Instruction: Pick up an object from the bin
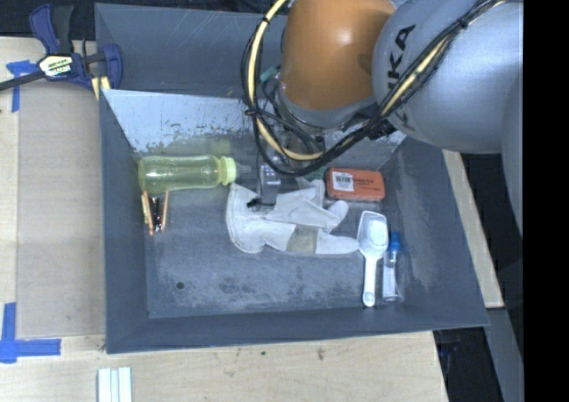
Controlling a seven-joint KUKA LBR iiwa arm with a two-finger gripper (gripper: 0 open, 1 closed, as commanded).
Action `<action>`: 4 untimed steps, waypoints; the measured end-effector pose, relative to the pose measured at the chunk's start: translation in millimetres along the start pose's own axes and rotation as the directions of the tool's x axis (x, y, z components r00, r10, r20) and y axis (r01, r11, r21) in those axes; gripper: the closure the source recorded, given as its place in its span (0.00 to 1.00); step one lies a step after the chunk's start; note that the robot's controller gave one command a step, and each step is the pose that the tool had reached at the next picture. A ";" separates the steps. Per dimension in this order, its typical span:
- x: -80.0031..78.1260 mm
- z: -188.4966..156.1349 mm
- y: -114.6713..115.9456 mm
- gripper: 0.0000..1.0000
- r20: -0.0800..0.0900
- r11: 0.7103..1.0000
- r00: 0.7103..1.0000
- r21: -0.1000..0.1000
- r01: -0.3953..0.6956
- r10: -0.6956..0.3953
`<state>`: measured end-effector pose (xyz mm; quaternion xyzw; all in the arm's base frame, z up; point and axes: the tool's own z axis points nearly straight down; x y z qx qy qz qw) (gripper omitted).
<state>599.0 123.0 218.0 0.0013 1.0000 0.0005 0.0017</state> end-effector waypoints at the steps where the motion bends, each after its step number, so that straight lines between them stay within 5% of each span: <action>1: 0.0 0.0 0.0 0.00 0.000 1.000 1.000 0.000 0.000 0.000; 3: 5.5 106.9 -53.8 0.00 -0.001 1.000 1.000 0.001 -0.007 0.007; 4: -0.7 133.3 -43.0 0.00 -0.001 0.999 0.999 0.001 0.035 -0.035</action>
Offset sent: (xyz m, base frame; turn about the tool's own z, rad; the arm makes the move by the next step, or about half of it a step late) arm -0.0013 -0.0361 -0.1076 -0.0647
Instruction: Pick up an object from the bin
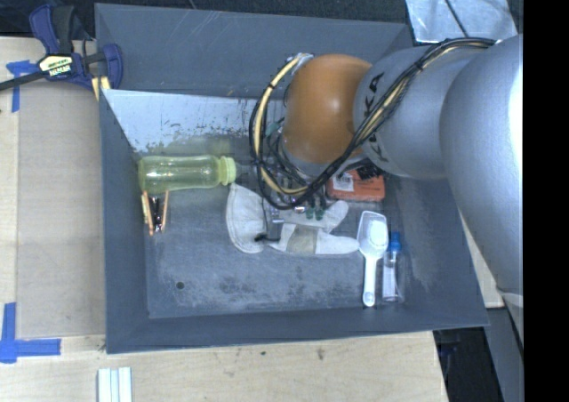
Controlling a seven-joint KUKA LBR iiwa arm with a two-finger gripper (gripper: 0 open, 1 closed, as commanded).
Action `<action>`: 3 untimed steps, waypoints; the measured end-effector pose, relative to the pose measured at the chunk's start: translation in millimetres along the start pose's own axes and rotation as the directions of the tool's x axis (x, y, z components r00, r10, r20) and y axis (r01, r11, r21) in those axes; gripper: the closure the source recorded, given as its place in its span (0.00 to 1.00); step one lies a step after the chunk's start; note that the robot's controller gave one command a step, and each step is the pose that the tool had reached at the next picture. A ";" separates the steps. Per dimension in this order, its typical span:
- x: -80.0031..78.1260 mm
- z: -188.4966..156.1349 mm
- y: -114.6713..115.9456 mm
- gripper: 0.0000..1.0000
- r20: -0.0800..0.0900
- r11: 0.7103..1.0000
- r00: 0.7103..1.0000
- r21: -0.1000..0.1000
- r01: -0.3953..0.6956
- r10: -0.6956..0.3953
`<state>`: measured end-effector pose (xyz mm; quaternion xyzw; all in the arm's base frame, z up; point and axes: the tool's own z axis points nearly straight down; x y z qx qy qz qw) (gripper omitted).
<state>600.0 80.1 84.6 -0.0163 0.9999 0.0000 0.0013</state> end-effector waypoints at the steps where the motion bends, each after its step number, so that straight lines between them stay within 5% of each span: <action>1: 8.9 3.6 -4.5 1.00 -0.003 0.990 0.990 -0.001 0.144 -0.144; 2: 8.9 3.5 -4.6 1.00 -0.003 0.990 0.990 -0.001 0.143 -0.143; 3: 4.2 -44.2 -1.3 1.00 -0.001 0.986 0.986 -0.001 0.165 -0.165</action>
Offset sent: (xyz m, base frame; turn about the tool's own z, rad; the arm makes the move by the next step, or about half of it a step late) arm 0.0000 0.0000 0.0000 0.0000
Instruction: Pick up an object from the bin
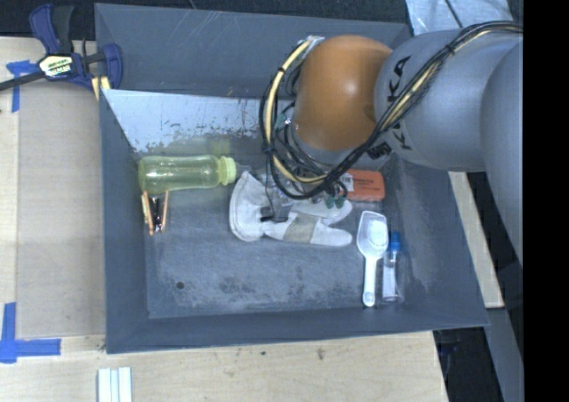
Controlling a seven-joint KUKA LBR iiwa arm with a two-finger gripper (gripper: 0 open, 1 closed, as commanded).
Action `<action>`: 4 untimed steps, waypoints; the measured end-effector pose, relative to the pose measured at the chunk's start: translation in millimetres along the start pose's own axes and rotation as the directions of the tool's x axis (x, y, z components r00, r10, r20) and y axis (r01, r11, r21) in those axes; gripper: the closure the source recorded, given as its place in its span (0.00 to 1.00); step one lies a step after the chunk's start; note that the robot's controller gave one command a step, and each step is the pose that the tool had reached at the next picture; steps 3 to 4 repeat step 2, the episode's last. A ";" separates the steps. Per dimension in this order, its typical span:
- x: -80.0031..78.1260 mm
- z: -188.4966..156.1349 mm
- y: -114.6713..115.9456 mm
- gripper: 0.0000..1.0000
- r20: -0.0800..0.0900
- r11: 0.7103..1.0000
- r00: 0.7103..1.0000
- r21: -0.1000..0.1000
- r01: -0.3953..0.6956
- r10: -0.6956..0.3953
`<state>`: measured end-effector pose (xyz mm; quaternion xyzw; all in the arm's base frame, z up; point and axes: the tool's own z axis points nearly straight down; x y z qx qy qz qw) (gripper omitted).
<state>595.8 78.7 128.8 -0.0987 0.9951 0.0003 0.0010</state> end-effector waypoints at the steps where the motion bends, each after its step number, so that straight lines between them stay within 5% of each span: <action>1: 0.0 0.0 0.0 1.00 0.000 1.000 1.000 0.000 0.000 0.000; 2: -14.6 -107.3 2.3 1.00 0.001 0.999 0.999 0.000 -0.036 0.036; 4: -14.6 -107.3 2.3 1.00 0.001 0.999 0.999 0.000 -0.036 0.036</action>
Offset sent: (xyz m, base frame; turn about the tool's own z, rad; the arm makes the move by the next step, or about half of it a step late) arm 0.0129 0.0057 0.1071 0.0354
